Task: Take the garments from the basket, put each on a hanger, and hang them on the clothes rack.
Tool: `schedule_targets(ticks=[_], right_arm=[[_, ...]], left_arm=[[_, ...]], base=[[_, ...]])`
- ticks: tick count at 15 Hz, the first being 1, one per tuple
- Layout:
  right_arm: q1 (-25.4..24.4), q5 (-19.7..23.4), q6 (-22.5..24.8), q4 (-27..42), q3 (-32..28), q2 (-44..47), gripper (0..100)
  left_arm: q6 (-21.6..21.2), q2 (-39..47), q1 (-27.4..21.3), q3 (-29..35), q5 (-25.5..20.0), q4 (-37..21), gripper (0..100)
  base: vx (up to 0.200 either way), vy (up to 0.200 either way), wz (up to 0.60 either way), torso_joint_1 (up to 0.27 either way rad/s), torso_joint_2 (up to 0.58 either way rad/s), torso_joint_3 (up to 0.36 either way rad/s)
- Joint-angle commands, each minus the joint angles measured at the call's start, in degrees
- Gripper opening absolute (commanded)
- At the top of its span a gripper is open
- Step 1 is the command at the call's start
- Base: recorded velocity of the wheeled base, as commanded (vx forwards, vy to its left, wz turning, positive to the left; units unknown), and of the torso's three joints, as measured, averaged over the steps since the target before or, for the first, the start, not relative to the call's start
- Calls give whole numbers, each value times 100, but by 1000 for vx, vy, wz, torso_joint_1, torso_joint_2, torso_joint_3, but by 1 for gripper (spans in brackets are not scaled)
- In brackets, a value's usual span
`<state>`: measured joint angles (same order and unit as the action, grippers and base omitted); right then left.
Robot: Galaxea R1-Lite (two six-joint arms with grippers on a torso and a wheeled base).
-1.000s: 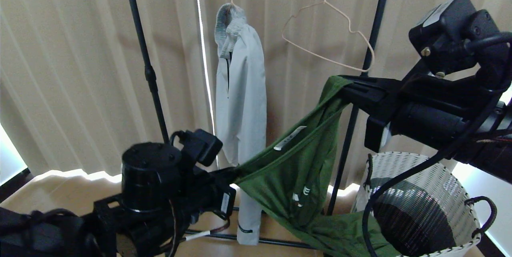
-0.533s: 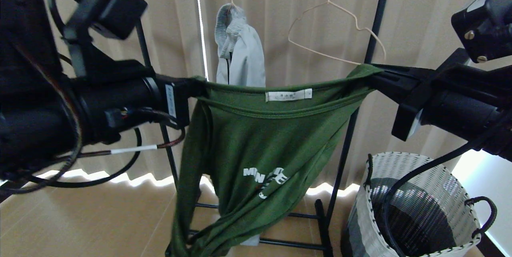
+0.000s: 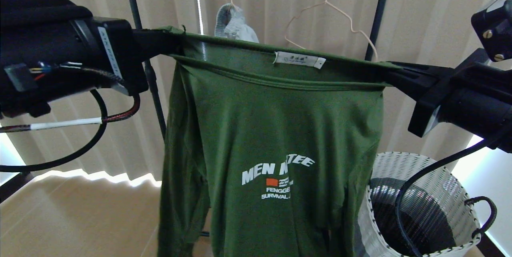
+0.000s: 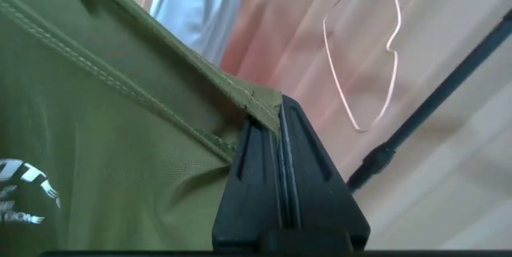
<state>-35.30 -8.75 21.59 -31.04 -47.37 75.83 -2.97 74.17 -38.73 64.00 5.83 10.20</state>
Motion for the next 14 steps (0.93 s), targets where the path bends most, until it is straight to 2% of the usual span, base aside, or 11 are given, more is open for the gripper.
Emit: schedule_targets(ticks=[1, 4, 7, 9, 14], right_arm=[[68, 5, 3, 1, -53, 82, 0], [243, 23, -14, -16, -387, 459, 0], [278, 23, -14, -658, -694, 1127, 0], [278, 14, -14, -1080, -905, 1584, 0], [278, -12, -6, -1124, -1090, 1690, 0]], left_arm=[[-10, -289, -56, -213, 6, 8, 0], [16, -719, -363, -494, -3, -273, 0], [34, -992, -548, -520, -11, -642, 0], [25, -1080, -574, -670, -11, -642, 0], [34, -1177, -627, -933, -11, -607, 0]], base=[[0, 0, 0, 0, 0, 0], [0, 0, 0, 0, 0, 0], [0, 0, 0, 0, 0, 0], [0, 0, 0, 0, 0, 0], [0, 0, 0, 0, 0, 0]])
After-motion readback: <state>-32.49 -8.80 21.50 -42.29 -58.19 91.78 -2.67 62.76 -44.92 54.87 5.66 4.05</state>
